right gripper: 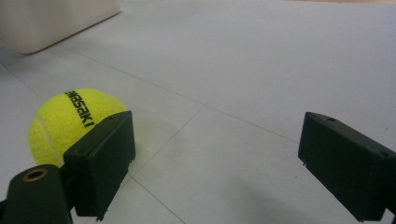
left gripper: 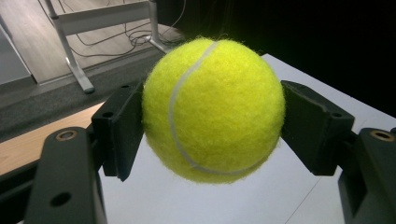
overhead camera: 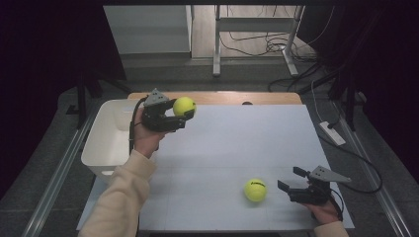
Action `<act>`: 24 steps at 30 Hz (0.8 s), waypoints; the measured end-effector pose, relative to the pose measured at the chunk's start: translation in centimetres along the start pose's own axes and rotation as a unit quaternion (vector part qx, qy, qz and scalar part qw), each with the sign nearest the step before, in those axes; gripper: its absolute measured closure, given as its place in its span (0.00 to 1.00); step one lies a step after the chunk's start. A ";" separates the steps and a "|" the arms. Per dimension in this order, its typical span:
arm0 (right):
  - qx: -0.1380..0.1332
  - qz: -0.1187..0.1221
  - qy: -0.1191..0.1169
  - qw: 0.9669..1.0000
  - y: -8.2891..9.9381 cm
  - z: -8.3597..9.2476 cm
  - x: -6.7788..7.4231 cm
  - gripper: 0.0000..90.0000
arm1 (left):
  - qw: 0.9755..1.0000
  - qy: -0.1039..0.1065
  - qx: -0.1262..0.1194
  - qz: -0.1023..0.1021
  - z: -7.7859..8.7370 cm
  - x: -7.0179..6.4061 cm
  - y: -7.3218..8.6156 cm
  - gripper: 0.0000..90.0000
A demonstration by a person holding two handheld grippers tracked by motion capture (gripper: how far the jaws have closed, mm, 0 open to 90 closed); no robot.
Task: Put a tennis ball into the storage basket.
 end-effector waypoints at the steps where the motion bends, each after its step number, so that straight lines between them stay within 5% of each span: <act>1: -0.001 -0.001 0.000 1.000 0.0 0.0 0.0 0.12 | 1.000 -0.001 0.000 0.000 0.1 0.1 0.0 0.30; 24: -0.001 -0.001 0.002 1.000 -0.1 0.1 -0.1 0.12 | 1.000 -0.019 -0.008 0.002 1.5 1.4 -0.2 0.30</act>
Point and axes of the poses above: each handheld gripper's, and its own axes: z roughly backward along the jaws, y roughly out of its underside, x roughly to its left, the point moved 10 cm from there along -z, roughly forward along the jaws, and after that the axes turned 3 degrees about -x, right-handed, at the moved point
